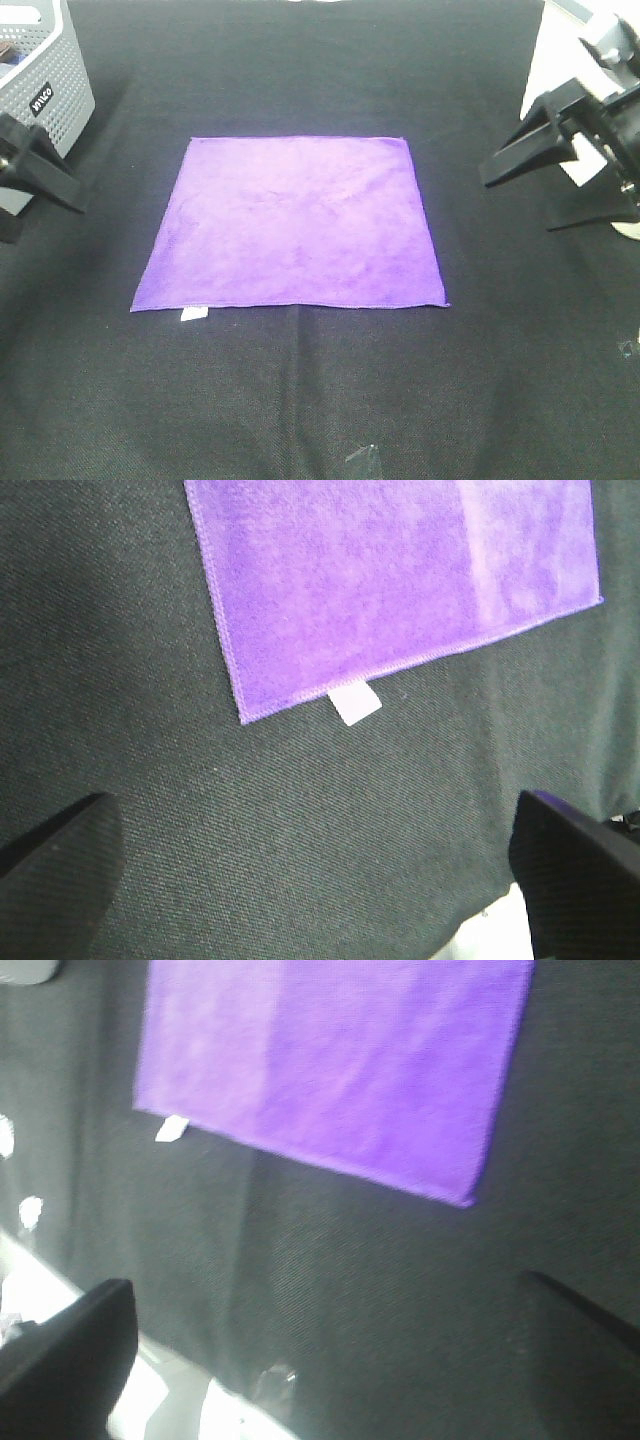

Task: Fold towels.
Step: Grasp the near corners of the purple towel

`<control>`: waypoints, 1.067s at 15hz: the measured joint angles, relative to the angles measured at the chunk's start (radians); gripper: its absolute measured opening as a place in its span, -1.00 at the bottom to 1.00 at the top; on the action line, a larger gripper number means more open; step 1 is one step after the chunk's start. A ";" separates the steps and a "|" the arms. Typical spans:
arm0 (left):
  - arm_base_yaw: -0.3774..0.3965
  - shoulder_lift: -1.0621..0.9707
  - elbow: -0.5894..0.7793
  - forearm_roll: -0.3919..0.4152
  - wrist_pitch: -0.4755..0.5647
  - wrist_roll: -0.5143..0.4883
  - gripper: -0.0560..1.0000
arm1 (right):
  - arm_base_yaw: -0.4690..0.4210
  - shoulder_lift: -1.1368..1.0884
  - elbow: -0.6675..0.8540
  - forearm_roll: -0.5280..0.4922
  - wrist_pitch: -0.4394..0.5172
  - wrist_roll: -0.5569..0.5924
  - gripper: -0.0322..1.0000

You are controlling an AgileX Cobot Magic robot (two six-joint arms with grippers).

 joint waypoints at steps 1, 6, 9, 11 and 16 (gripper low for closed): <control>0.000 0.034 0.000 0.000 -0.008 0.000 0.98 | 0.000 0.034 0.000 0.000 -0.015 0.000 0.90; -0.001 0.218 -0.076 -0.040 -0.035 0.042 0.94 | 0.000 0.222 -0.001 0.019 -0.096 -0.037 0.89; -0.018 0.277 -0.113 -0.055 -0.036 0.048 0.94 | 0.000 0.259 -0.001 0.049 -0.137 -0.082 0.89; -0.038 0.304 -0.116 -0.055 -0.047 0.057 0.94 | 0.000 0.272 -0.001 0.057 -0.159 -0.089 0.89; -0.074 0.369 -0.135 -0.062 -0.087 0.060 0.89 | 0.000 0.352 -0.004 0.063 -0.204 -0.104 0.89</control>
